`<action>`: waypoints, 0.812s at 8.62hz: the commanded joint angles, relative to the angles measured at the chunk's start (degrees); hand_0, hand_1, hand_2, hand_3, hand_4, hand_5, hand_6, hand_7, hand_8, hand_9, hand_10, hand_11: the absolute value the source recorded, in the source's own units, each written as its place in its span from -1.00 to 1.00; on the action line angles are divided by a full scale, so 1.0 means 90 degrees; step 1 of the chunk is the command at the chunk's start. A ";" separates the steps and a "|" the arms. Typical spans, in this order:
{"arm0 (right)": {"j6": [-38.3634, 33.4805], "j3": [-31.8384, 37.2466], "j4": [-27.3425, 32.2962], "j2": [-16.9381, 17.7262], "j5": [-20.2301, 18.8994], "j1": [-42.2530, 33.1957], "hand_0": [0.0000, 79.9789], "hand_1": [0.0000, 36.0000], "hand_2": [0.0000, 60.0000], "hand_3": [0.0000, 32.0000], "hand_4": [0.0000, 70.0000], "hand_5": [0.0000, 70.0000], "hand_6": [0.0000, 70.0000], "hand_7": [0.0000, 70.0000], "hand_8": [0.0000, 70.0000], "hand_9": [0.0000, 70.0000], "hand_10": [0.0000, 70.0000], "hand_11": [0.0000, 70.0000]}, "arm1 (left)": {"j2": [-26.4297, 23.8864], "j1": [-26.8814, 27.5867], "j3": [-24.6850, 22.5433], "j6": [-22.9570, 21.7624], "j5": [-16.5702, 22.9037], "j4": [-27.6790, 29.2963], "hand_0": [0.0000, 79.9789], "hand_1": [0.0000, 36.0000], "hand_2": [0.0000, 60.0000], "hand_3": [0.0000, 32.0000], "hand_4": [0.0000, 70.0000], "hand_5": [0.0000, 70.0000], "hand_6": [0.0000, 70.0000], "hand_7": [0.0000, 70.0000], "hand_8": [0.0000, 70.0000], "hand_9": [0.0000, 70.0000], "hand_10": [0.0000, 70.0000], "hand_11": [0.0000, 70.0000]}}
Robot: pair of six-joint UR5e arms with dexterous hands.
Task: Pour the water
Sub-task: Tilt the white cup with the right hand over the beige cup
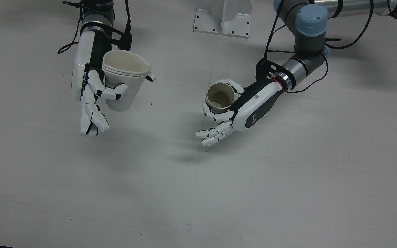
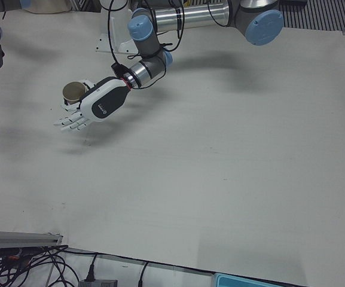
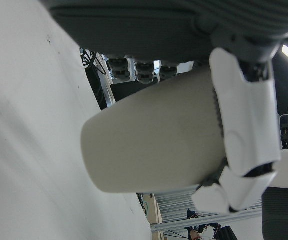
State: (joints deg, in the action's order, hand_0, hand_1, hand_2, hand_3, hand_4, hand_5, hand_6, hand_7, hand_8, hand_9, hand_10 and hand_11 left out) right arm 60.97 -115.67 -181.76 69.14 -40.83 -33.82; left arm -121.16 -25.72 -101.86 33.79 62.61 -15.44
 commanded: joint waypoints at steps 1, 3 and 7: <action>0.1308 -0.0866 -0.0398 0.0111 -0.0392 0.0105 0.38 0.40 -0.09 -1.00 -0.41 1.00 -0.74 -0.60 -0.95 -0.87 -0.84 -0.71 | -0.0082 0.0212 -0.0117 0.0152 -0.0013 -0.0052 0.39 0.54 0.68 -1.00 0.13 0.71 -0.76 -0.47 -0.83 -0.74 -0.87 -0.75; 0.1680 -0.1102 -0.1148 0.0188 -0.0696 0.0066 0.35 0.40 0.00 -1.00 -0.52 1.00 -0.74 -0.62 -0.96 -0.89 -0.85 -0.73 | -0.0092 0.0241 -0.0205 0.0162 -0.0013 -0.0101 0.39 0.54 0.68 -1.00 0.13 0.71 -0.76 -0.47 -0.83 -0.74 -0.87 -0.75; 0.3242 -0.1240 -0.1533 0.0082 -0.1164 -0.0002 0.33 0.35 -0.04 -1.00 -0.57 1.00 -0.76 -0.66 -0.97 -0.90 -0.86 -0.74 | -0.0141 0.0406 -0.0205 0.0249 -0.0023 -0.0091 0.39 0.54 0.68 -1.00 0.12 0.70 -0.77 -0.47 -0.83 -0.74 -0.87 -0.75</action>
State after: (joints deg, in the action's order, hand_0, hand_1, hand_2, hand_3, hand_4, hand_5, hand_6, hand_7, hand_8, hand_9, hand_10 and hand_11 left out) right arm 83.41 -126.46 -194.52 70.67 -48.93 -33.60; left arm -122.02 -22.98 -103.74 35.63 62.43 -16.25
